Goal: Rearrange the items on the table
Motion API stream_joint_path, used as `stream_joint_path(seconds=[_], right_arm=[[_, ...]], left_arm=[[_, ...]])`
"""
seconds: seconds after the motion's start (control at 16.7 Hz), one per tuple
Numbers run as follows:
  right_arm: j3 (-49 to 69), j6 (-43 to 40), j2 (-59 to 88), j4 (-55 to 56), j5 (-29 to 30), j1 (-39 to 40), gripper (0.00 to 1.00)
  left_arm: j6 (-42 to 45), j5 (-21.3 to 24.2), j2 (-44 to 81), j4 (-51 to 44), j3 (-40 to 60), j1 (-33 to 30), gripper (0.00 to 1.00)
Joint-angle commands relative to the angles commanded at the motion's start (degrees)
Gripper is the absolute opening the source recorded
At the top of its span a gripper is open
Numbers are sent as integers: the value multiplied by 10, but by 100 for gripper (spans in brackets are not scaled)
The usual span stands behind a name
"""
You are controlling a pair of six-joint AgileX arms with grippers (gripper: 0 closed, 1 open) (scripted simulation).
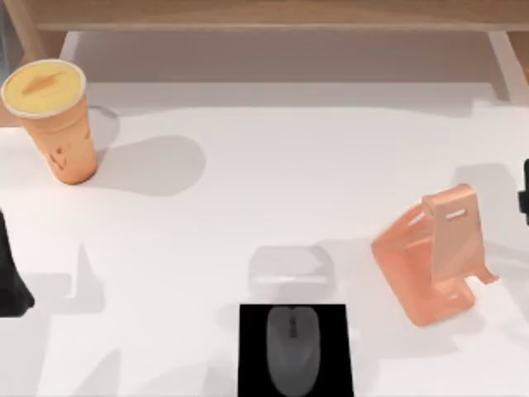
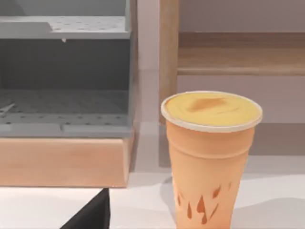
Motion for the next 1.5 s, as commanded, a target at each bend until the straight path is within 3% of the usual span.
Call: stream_joint_path(seconds=[0.24, 0.48, 0.9, 1.5], right_arm=[[-108, 24, -165, 81, 31, 158, 0], [-175, 37, -242, 127, 45, 234, 0], [-173, 32, -248, 136, 40, 240, 0], [-154, -25, -156, 283, -13, 223, 0]], left_arm=[[0, 0, 0, 0, 0, 0, 100], [0, 0, 0, 0, 0, 0, 100], [0, 0, 0, 0, 0, 0, 100], [0, 0, 0, 0, 0, 0, 100]])
